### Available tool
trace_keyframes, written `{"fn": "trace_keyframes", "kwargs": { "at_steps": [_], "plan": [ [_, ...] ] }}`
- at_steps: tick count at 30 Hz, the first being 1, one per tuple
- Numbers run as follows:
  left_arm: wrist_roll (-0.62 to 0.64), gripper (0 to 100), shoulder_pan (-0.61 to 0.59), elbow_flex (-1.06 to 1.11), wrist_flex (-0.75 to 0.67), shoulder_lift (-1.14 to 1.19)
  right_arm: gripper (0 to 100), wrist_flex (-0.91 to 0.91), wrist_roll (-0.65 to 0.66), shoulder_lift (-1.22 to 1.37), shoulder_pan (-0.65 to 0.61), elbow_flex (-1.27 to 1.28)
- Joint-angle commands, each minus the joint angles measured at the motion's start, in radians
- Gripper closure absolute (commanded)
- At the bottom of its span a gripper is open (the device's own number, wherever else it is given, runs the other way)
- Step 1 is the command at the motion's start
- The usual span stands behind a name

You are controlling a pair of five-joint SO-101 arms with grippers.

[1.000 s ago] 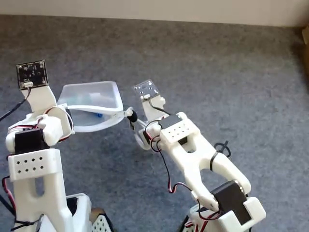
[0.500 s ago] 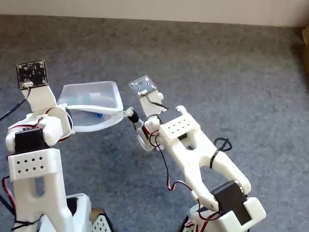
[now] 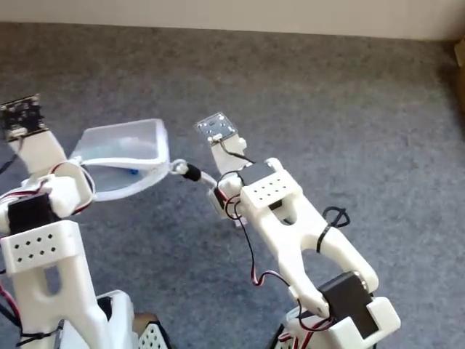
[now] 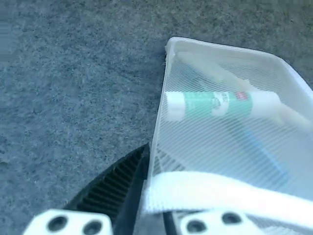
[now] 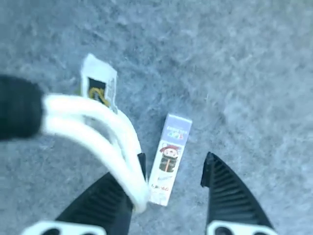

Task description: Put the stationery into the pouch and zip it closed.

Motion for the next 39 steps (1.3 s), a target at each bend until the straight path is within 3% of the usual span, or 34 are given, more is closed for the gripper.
{"fn": "trace_keyframes", "kwargs": {
  "at_steps": [1,10,20,26,39],
  "plan": [
    [0.02,99,-0.077,-0.048,0.0,-0.005,81.7,-0.024,0.014,-0.008,0.025,-0.054],
    [0.02,99,-0.094,-0.041,-0.032,-0.005,81.7,-0.016,0.014,-0.016,0.015,-0.056],
    [0.018,99,-0.093,-0.041,-0.032,-0.005,81.7,0.035,0.012,-0.027,-0.087,-0.061],
    [0.018,99,-0.093,-0.041,-0.032,-0.004,81.7,0.03,0.012,-0.216,-0.127,-0.045],
    [0.017,99,-0.093,-0.041,-0.032,-0.004,81.7,-0.119,0.014,-0.257,-0.03,0.077]
  ]
}}
